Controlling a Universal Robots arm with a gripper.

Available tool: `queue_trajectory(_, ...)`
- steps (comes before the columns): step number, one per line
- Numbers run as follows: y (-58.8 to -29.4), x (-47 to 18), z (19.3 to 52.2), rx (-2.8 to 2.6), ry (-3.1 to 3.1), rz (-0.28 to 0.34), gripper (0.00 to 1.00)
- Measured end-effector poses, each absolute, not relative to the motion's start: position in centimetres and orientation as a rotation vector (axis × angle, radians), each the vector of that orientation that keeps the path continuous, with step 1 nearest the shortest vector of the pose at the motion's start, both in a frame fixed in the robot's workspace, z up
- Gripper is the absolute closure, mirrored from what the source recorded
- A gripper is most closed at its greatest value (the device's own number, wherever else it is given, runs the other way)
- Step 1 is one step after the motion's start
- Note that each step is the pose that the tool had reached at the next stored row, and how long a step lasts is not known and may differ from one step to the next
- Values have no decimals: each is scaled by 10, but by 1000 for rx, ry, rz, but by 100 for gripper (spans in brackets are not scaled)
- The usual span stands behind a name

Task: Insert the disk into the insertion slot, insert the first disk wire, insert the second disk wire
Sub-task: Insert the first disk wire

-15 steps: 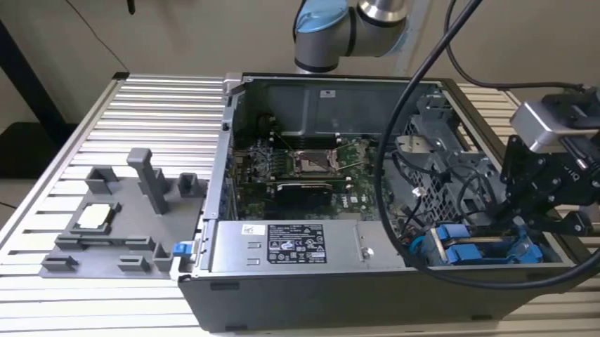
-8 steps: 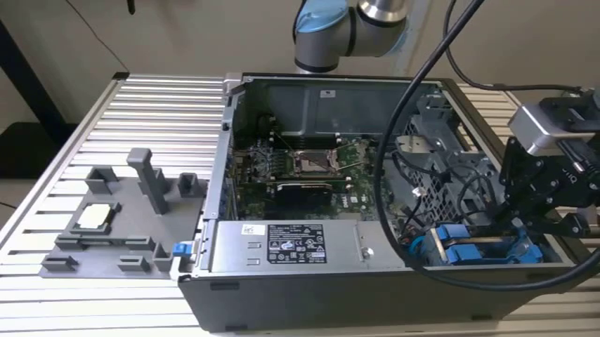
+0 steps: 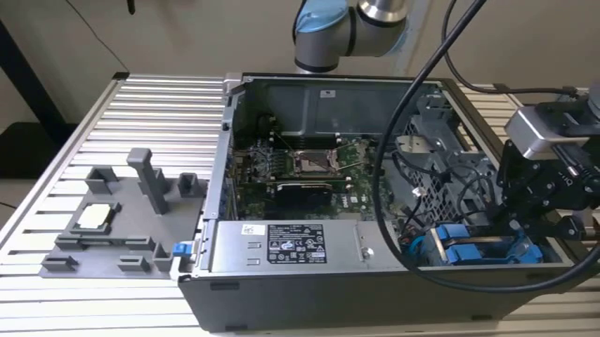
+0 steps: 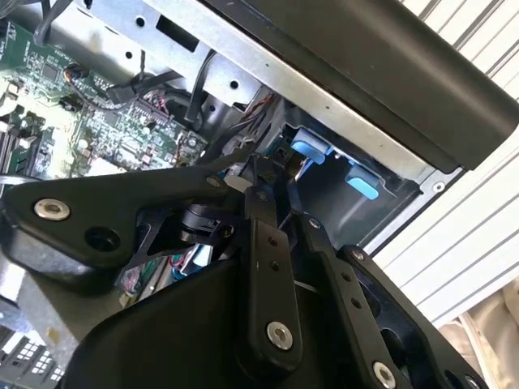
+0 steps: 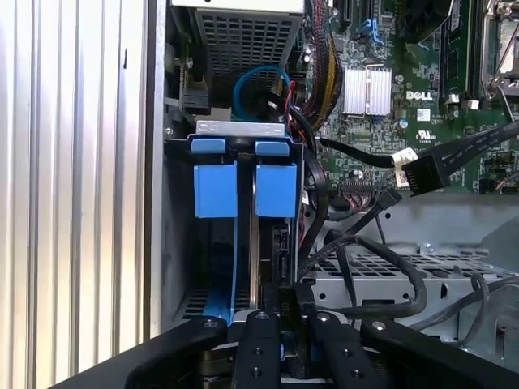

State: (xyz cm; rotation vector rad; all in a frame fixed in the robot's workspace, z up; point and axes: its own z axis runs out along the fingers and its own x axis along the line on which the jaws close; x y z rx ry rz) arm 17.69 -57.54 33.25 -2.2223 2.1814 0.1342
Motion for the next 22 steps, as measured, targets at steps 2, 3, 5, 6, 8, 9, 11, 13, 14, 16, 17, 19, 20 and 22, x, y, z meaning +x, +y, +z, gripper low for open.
queue_trajectory(2, -575, 177, 333, -2223, 2182, 133, 80)
queue_trajectory(3, -575, 177, 336, -2223, 2182, 133, 73)
queue_trajectory(5, -575, 177, 345, -2223, 2182, 133, 73)
queue_trajectory(6, -575, 177, 350, -2223, 2182, 133, 73)
queue_trajectory(8, -575, 177, 359, -2223, 2182, 133, 73)
queue_trajectory(9, -575, 177, 363, -2223, 2182, 133, 73)
queue_trajectory(11, -575, 177, 373, -2223, 2182, 133, 73)
queue_trajectory(13, -575, 177, 382, -2223, 2182, 132, 73)
queue_trajectory(14, -575, 177, 386, -2223, 2182, 133, 73)
queue_trajectory(16, -575, 177, 394, -2223, 2182, 132, 73)
queue_trajectory(17, -575, 177, 397, -2223, 2182, 132, 73)
queue_trajectory(19, -575, 177, 398, -2225, 2184, 128, 73)
queue_trajectory(20, -575, 177, 398, -2225, 2184, 128, 73)
queue_trajectory(22, -575, 177, 398, -2226, 2185, 128, 73)
